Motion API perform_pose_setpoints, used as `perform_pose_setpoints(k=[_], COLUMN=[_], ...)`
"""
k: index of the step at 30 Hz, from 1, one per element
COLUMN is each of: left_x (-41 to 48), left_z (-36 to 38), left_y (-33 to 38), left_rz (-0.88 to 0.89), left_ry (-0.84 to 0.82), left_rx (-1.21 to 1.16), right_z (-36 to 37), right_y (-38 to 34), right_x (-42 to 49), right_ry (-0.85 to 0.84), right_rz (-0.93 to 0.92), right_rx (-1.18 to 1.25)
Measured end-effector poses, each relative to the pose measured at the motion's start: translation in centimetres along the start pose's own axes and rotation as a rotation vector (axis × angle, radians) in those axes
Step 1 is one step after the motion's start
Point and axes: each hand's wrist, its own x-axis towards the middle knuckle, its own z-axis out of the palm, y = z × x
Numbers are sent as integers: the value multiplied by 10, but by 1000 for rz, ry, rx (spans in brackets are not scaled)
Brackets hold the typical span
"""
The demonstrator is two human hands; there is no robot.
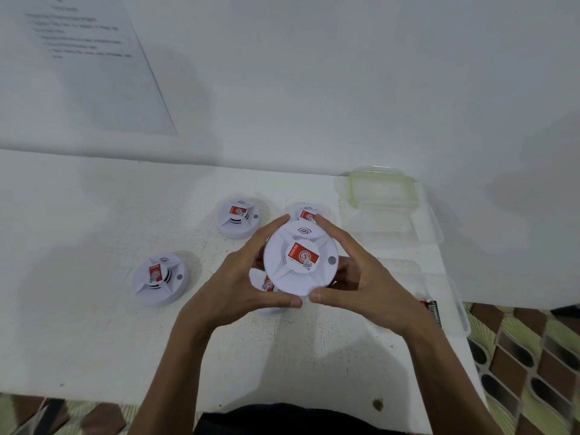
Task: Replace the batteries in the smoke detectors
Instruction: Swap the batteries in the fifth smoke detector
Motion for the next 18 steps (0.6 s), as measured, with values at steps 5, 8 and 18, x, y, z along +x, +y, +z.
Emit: perform_pose_setpoints(k=[5,8,18], left_x=[1,0,2], left_z=[1,2,0], left_y=[-3,-8,-4], left_rz=[6,-14,10], left_ry=[16,19,26], left_rx=[3,1,45], right_z=[0,1,0], right_y=[3,5,10], right_x=[2,3,4], right_ry=[18,14,21], right_rz=[-1,-2,-26], right_rx=[-103,-148,-155])
